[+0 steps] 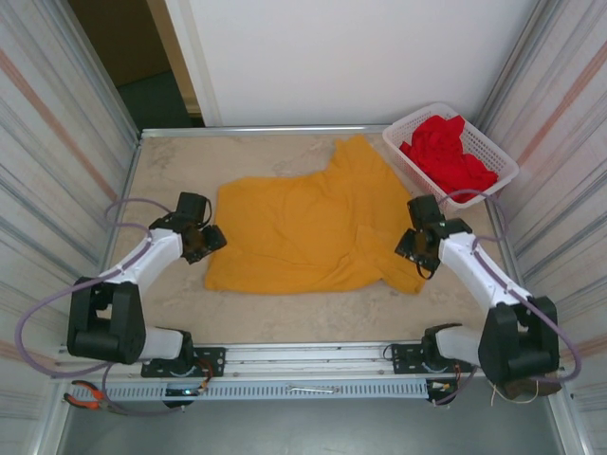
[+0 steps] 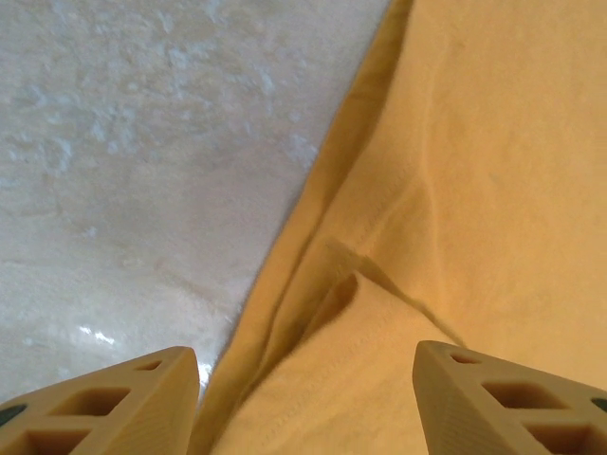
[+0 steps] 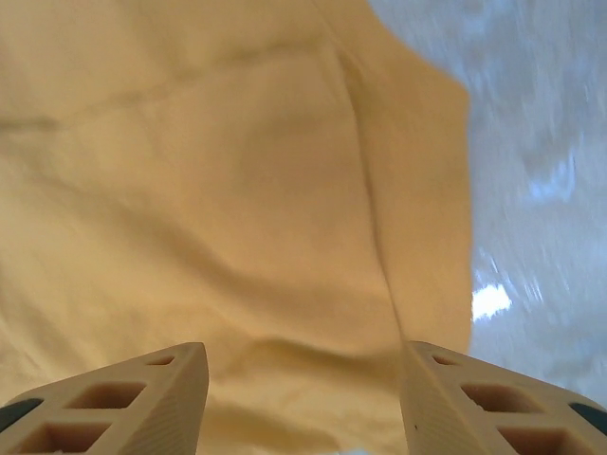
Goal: Fold the inside-out t-shirt
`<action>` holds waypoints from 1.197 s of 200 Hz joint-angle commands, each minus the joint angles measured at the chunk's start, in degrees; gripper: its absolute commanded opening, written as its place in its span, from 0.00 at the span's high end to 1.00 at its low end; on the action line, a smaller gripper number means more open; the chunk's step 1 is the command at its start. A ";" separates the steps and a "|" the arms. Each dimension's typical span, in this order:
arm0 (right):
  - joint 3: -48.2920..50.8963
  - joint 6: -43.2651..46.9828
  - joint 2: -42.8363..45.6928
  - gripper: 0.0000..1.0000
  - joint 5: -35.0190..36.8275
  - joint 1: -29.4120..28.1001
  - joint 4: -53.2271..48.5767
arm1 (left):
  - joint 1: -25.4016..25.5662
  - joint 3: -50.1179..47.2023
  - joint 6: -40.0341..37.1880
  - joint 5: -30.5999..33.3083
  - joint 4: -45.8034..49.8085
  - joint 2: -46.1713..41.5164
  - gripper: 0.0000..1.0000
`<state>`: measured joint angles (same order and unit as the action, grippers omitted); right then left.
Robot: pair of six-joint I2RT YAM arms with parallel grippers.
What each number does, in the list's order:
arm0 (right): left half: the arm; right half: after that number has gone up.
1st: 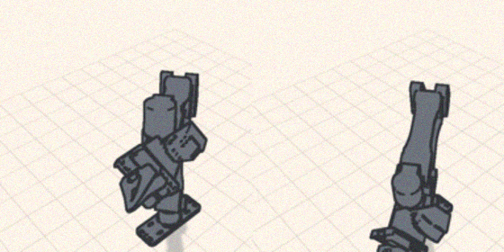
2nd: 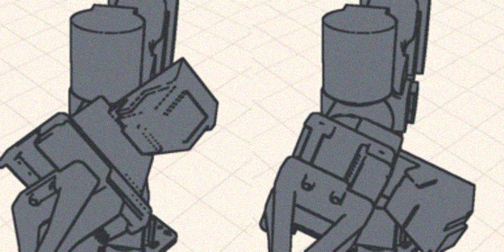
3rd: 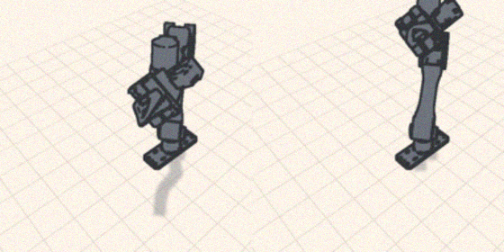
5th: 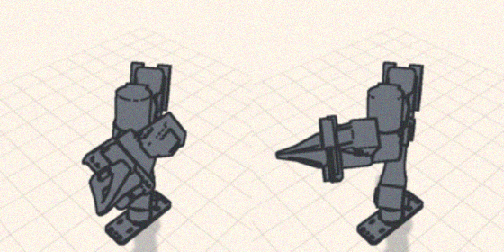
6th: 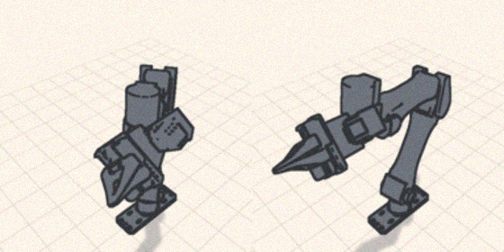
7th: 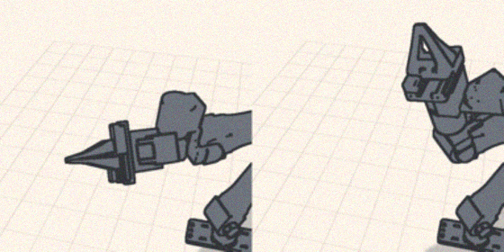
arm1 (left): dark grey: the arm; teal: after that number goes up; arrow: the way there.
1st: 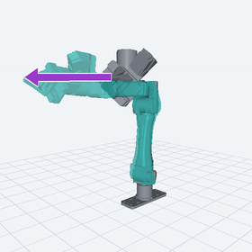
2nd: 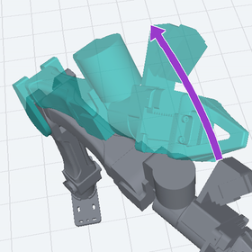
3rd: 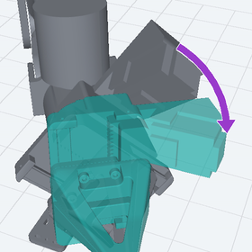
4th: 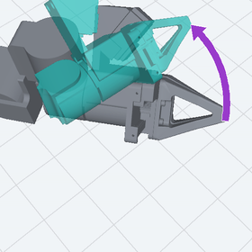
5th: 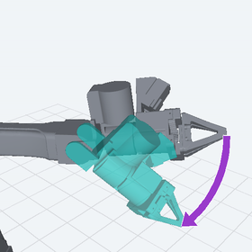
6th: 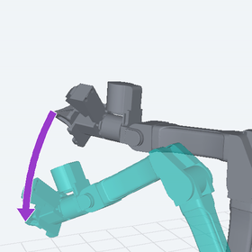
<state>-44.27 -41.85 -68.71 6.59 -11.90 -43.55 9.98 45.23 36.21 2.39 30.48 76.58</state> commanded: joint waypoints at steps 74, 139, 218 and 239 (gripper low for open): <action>10.33 -11.20 4.87 0.43 0.09 -3.06 -3.56 | 13.31 -7.13 11.55 -1.27 -3.09 -3.07 0.38; 12.10 -11.83 9.97 1.00 -0.87 1.67 -5.99 | 11.34 -9.20 13.96 2.94 -1.46 2.59 0.38; 13.22 -15.90 19.64 1.00 -0.71 3.82 -13.67 | 5.03 -12.36 16.81 4.74 3.94 -2.64 0.38; 13.19 -17.50 20.30 0.81 -0.93 3.83 -14.74 | 5.07 -12.18 16.75 4.71 6.09 -6.62 0.38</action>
<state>-31.86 -55.66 -49.43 4.69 -8.54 -54.08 15.68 34.33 51.75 4.43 29.23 73.78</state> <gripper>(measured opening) 0.050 0.619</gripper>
